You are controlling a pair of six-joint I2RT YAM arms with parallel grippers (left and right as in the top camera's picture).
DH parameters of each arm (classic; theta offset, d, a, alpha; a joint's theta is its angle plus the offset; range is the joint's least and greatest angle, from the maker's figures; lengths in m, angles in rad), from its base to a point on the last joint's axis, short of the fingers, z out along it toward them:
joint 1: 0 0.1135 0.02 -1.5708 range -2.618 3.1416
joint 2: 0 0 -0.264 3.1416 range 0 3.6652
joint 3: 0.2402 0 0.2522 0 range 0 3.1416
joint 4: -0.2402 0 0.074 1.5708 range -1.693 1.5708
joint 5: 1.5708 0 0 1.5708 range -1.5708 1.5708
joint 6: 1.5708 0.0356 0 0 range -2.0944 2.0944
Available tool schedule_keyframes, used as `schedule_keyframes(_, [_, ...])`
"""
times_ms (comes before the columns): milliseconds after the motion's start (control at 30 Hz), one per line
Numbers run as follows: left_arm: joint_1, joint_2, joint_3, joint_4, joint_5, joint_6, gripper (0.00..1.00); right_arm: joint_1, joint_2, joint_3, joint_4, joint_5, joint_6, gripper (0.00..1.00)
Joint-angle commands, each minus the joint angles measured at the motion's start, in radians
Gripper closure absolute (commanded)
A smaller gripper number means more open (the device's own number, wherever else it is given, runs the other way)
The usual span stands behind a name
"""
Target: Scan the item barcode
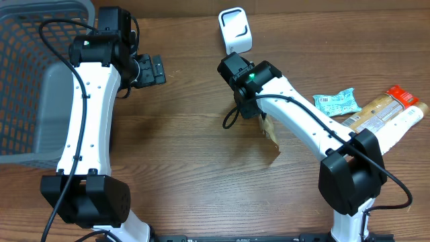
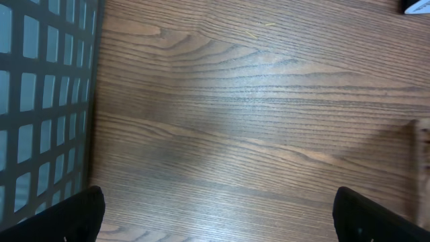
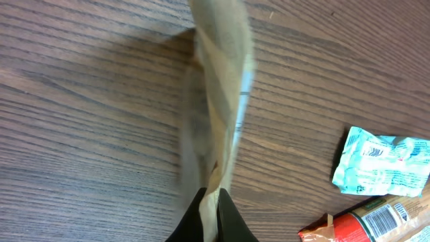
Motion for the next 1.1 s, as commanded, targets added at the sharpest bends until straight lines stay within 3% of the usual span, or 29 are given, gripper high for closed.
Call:
schedule_keyframes(0, [0.000, 0.004, -0.005, 0.001, 0.005, 0.020, 0.00, 0.004, 0.032, -0.002, -0.001, -0.021, 0.006, 0.96])
schedule_keyframes(200, [0.000, 0.004, -0.005, 0.001, 0.005, 0.020, 0.00, -0.049, 0.103, -0.002, -0.021, -0.203, -0.067, 0.73])
schedule_keyframes(267, [0.000, 0.004, -0.005, 0.001, 0.005, 0.020, 0.00, -0.080, 0.123, -0.002, -0.030, -0.211, -0.067, 0.61])
schedule_keyframes(333, [0.000, 0.004, -0.005, 0.001, 0.005, 0.020, 0.01, -0.111, 0.140, -0.002, -0.032, -0.224, -0.067, 0.60])
schedule_keyframes(433, [0.000, 0.004, -0.005, 0.001, 0.005, 0.020, 0.01, -0.153, 0.155, -0.002, -0.030, -0.239, -0.068, 0.66])
schedule_keyframes(567, [0.000, 0.004, -0.005, 0.001, 0.005, 0.020, 0.00, -0.189, 0.155, -0.002, -0.019, -0.238, -0.068, 0.95])
schedule_keyframes(800, [0.000, 0.004, -0.005, 0.001, 0.005, 0.020, 0.01, -0.185, 0.154, 0.030, -0.034, -0.305, -0.107, 0.96])
schedule_keyframes(1067, [0.000, 0.004, -0.005, 0.001, 0.005, 0.020, 0.00, -0.188, 0.084, 0.160, -0.107, -0.755, -0.248, 0.96])
